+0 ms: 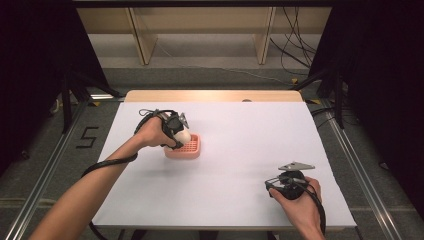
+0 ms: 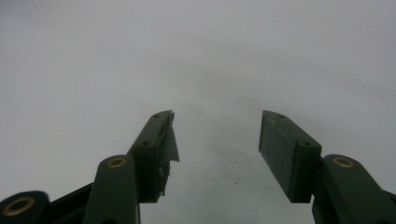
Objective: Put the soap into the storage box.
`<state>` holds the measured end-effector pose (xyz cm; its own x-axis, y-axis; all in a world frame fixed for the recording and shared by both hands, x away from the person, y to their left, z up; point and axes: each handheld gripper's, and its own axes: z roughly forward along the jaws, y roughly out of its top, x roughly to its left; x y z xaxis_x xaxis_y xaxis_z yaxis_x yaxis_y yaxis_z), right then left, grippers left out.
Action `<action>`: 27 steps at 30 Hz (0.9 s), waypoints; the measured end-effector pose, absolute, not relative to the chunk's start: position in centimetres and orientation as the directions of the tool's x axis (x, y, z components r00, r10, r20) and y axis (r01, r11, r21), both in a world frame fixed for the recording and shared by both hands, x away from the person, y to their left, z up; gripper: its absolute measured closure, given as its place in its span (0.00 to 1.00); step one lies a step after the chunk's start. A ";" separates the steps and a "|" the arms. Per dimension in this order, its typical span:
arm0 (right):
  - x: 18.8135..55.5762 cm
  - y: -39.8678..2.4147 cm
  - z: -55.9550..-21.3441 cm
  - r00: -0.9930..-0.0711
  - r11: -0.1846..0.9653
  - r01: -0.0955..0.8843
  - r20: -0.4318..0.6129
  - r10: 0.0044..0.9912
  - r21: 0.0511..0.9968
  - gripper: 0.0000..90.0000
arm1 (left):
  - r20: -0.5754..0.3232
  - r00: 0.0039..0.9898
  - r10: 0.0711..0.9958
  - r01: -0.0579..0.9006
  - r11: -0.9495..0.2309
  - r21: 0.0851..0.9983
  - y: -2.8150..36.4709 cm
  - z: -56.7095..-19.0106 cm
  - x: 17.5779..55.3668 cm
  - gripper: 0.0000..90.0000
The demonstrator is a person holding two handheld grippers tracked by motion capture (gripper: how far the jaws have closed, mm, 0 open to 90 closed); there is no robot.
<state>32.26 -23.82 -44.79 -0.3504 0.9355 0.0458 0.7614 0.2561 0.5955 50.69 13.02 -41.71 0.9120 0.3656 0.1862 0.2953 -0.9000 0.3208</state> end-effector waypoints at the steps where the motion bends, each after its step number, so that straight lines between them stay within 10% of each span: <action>1: 32.3 -23.9 -44.8 -0.354 0.263 0.759 0.039 0.934 0.596 0.50 | 0.186 0.912 0.366 0.295 -0.900 0.321 13.0 -41.7 50.7 0.55; 27: 32.3 -23.8 -44.8 -0.354 0.260 0.761 0.044 0.934 0.594 0.50 | 0.187 0.927 0.325 0.257 -0.914 0.313 12.6 -42.4 51.3 0.55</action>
